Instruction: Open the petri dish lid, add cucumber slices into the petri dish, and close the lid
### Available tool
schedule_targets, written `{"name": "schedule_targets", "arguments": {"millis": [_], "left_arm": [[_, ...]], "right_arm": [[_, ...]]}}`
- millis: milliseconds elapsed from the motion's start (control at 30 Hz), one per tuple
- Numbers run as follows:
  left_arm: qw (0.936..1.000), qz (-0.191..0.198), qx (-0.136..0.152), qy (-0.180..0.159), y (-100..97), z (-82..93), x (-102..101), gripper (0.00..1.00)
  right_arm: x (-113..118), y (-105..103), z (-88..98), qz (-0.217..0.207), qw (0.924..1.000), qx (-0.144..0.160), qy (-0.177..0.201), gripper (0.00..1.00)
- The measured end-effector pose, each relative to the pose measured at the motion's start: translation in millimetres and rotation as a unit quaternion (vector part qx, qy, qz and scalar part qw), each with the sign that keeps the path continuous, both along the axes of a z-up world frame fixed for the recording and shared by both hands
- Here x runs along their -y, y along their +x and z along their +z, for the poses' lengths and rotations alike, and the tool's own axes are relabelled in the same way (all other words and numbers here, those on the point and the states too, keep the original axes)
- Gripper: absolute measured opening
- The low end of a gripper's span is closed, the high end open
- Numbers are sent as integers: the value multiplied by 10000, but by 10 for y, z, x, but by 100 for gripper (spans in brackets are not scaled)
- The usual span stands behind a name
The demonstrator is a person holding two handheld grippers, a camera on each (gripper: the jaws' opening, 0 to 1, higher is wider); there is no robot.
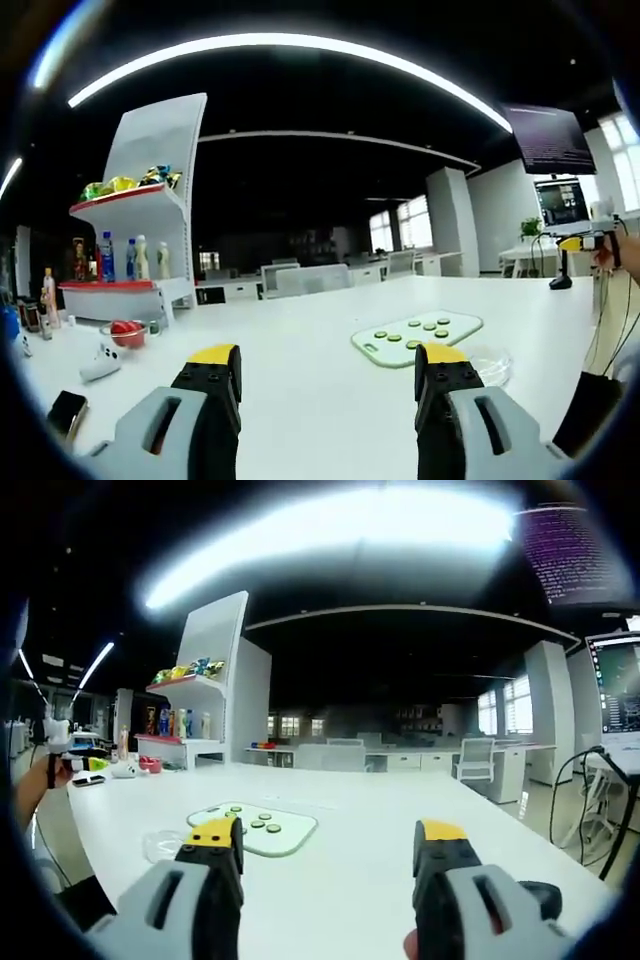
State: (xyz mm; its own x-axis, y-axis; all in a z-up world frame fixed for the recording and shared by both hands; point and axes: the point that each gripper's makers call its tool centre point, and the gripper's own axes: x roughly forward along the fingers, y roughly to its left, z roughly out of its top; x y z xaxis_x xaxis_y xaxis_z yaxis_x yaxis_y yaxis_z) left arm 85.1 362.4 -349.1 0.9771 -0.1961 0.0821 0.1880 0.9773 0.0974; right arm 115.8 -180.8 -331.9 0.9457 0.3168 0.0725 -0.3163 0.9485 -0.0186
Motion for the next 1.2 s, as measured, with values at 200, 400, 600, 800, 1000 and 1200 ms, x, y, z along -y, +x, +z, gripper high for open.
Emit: {"name": "schedule_targets", "arguments": {"millis": [200, 400, 600, 800, 1000, 1200], "left_arm": [[10000, -40, 35, -23, -7, 44, 5, 70], [9999, -93, 3, 43, -36, 31, 55, 70], [9997, -218, -44, 83, -2, -24, 120, 71], [9992, -381, 3, 128, 3, 4, 196, 71], [9986, -514, 40, 111, -20, 51, 223, 70], [9975, -674, -56, 211, 15, -10, 276, 71]], "right_arm": [[24, -10, 25, -16, 10000, 11, -4, 69], [50, -34, 38, -25, 10000, 37, -12, 70], [55, -24, 45, 11, 10000, 10, -43, 71], [-27, -79, 135, 172, 9998, 85, 32, 71], [-99, -113, 191, 347, 9993, 155, 67, 72], [-154, -135, 253, 643, 9971, 241, 322, 73]]}}
